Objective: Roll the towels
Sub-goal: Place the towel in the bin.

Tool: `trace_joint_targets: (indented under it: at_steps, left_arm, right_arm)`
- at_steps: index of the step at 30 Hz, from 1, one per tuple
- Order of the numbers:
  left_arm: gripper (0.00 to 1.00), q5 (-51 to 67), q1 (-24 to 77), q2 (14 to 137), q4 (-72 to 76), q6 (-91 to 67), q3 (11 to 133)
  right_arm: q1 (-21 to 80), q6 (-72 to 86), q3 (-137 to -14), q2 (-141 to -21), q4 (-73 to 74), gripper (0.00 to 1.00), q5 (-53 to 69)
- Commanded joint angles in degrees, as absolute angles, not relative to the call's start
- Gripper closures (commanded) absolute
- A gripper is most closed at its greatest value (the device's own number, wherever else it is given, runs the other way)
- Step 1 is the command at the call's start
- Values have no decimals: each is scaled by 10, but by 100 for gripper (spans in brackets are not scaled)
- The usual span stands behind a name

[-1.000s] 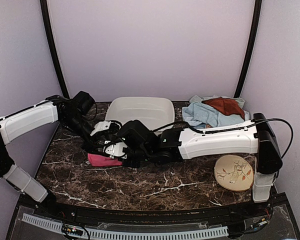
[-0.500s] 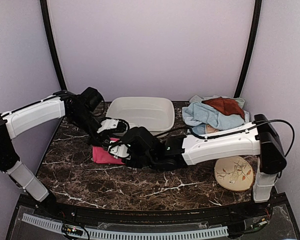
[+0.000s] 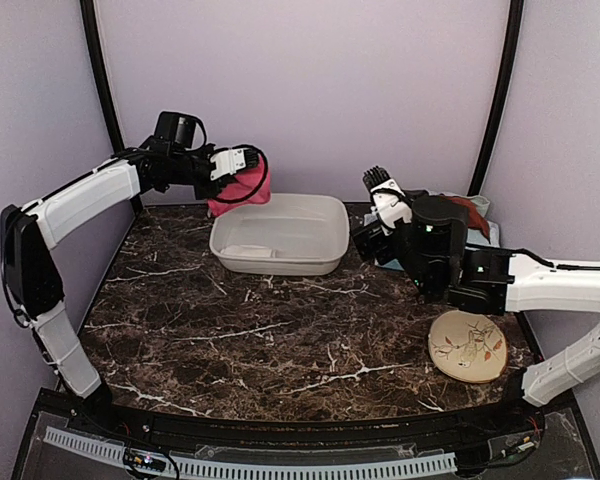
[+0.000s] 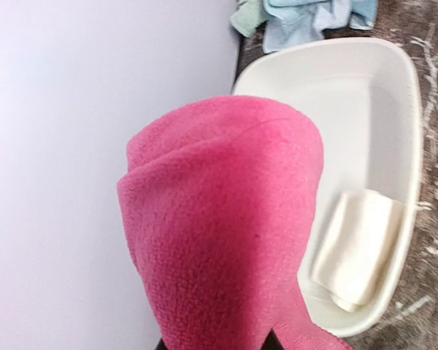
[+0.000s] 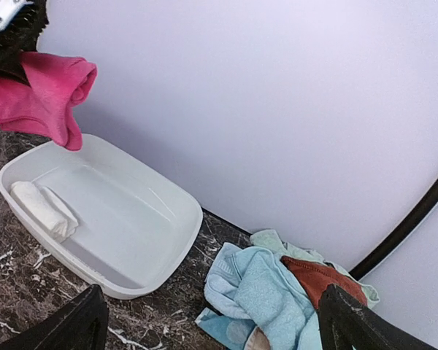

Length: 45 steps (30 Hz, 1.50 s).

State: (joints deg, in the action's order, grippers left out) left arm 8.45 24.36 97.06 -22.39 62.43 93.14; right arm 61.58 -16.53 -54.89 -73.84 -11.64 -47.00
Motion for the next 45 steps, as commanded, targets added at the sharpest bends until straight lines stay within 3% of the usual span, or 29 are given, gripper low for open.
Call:
trace_joint_targets:
  at_steps: [1,10,19,29,37,40,43,45]
  left_arm:
    - [100,57,244,1080,-81,644,1018]
    - [100,64,234,1315,-90,717,1200]
    - [100,50,226,1385,-57,774,1203]
    - [100,109,222,1399,-331,795,1282]
    - [99,105,223,1414,-433,777,1288]
    - [92,99,223,1419,-435,769,1293]
    - [64,111,224,1419,-432,752,1307]
    - [52,120,224,1419,-442,748,1323]
  right_arm:
    - [612,-108,-496,-708,-119,0,-476]
    - [601,-38,-426,-686,-106,0,-457]
    - [587,-18,-417,-706,-108,0,-428]
    - [579,-14,-424,-719,-99,0,-414]
    - [579,-12,-422,-717,-89,0,-415]
    - [578,-11,-422,-717,-87,0,-417]
    - [578,-9,-422,-718,-86,0,-416]
    - [577,-8,-423,-718,-85,0,-417]
